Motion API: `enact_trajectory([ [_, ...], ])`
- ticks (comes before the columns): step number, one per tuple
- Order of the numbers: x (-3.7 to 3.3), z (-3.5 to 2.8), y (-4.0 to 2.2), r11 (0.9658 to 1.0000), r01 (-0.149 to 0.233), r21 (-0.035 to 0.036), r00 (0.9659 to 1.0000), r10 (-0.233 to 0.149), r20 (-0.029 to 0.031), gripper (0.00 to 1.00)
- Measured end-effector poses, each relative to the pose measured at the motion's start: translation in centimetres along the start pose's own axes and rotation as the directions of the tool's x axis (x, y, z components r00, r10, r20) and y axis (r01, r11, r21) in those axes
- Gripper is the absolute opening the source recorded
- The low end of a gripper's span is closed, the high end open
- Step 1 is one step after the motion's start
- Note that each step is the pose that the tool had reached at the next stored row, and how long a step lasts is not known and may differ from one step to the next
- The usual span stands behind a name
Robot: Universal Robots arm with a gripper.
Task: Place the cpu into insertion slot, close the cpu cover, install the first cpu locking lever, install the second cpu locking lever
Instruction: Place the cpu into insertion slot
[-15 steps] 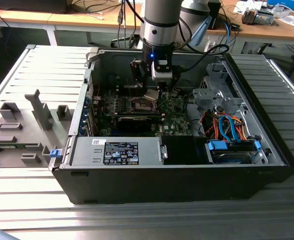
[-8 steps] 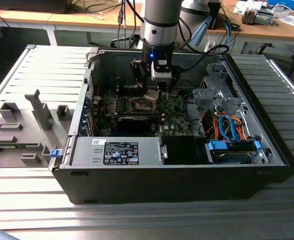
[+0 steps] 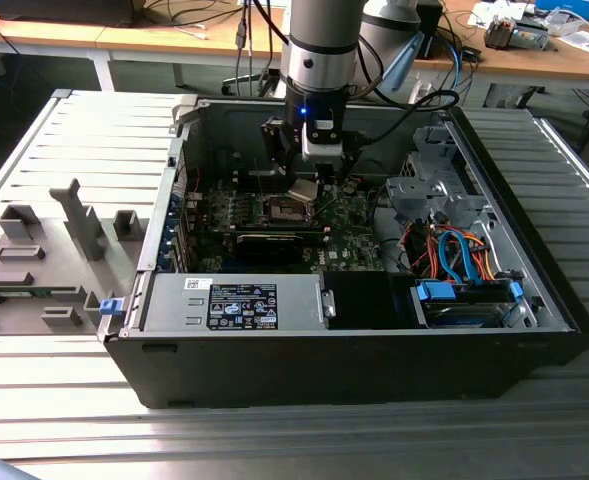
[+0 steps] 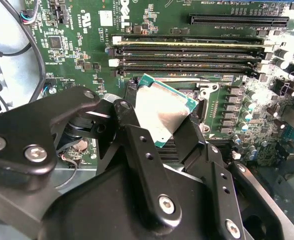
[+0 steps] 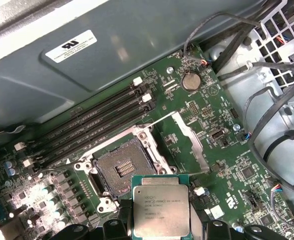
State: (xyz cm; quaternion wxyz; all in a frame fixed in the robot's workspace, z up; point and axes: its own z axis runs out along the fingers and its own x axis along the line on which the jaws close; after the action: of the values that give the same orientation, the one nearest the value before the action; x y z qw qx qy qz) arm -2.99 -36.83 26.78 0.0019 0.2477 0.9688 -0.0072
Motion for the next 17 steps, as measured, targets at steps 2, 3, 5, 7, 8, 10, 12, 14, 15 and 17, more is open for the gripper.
enact_trajectory([
  [2,0.00,0.00,0.00,1.0000,-0.004,0.0008,1.0000,0.004,0.0004,0.54],
  [3,0.00,0.01,0.00,1.0000,-0.006,0.0013,1.0000,0.006,0.0006,0.54],
  [5,0.00,0.01,0.00,1.0000,-0.009,0.0021,1.0000,0.009,0.0010,0.54],
  [7,0.00,0.01,0.00,0.9999,-0.015,0.0033,0.9999,0.015,0.0016,0.54],
  [8,0.00,0.01,0.00,0.9999,-0.016,0.0037,0.9999,0.016,0.0018,0.54],
  [10,0.00,0.02,0.00,0.9998,-0.020,0.0049,0.9998,0.020,0.0024,0.54],
  [12,0.00,0.02,0.00,0.9996,-0.026,0.0066,0.9997,0.026,0.0033,0.54],
  [14,0.00,0.02,0.00,0.9995,-0.030,0.0079,0.9995,0.030,0.0040,0.54],
  [15,0.00,0.03,0.00,0.9995,-0.032,0.0084,0.9995,0.032,0.0043,0.54],
  [17,0.00,0.03,0.00,0.9993,-0.037,0.0100,0.9993,0.037,0.0051,0.54],
])
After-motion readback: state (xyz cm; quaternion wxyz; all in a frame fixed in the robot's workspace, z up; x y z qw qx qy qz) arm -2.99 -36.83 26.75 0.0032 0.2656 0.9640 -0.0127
